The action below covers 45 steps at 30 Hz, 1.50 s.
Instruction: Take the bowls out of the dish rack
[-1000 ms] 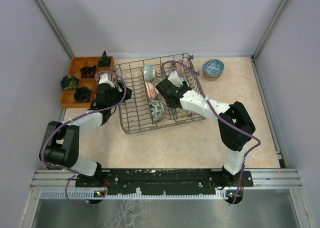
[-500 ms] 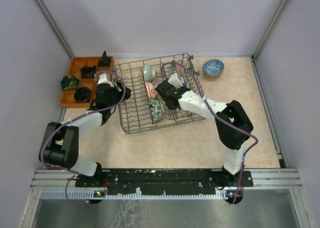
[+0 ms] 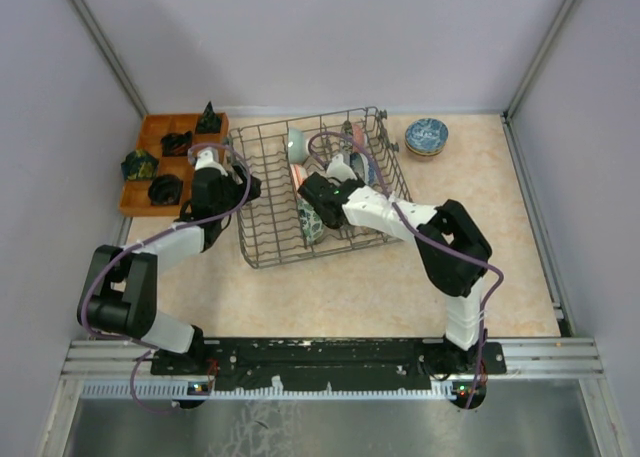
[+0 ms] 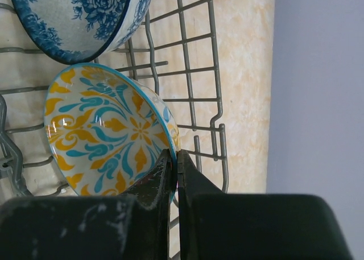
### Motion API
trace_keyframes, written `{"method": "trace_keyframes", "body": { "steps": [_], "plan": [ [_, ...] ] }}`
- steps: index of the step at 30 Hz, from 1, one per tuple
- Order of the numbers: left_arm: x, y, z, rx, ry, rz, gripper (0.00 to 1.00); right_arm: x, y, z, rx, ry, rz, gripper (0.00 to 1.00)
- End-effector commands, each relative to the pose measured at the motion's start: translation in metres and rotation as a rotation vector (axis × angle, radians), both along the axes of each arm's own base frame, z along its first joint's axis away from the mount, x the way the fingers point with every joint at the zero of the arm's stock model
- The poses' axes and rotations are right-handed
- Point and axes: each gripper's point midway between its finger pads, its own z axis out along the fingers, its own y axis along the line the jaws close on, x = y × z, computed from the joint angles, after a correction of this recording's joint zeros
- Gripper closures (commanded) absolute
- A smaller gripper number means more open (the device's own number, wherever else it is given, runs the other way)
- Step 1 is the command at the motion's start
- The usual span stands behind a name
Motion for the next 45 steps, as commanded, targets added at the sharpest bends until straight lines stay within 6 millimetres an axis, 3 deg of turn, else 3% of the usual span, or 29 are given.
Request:
{"method": "trace_keyframes", "body": {
  "steps": [1,18,24,27,34,39,45],
  "plan": [
    [-0.004,0.0,0.007,-0.007,-0.019,0.006,0.1,0.002,0.011,0.019,0.012,-0.085,-0.016,1.0],
    [-0.003,0.004,0.007,-0.005,-0.019,0.024,0.09,-0.002,0.011,0.112,0.086,-0.283,-0.005,1.0],
    [-0.004,0.007,0.009,-0.003,-0.018,0.044,0.06,0.02,0.002,0.146,0.243,-0.343,0.01,1.0],
    [-0.004,0.01,0.011,0.003,-0.018,0.056,0.04,0.036,-0.021,0.174,0.374,-0.407,0.008,1.0],
    [-0.006,0.012,0.019,0.0,-0.03,0.063,0.01,0.076,-0.073,0.213,0.637,-0.491,0.008,1.0],
    [-0.011,0.015,0.029,-0.003,-0.049,0.074,0.01,0.108,-0.106,0.211,0.823,-0.493,-0.002,1.0],
    [-0.02,0.022,0.043,-0.005,-0.08,0.098,0.01,0.144,-0.14,0.193,1.003,-0.461,-0.043,1.0]
  ]
}}
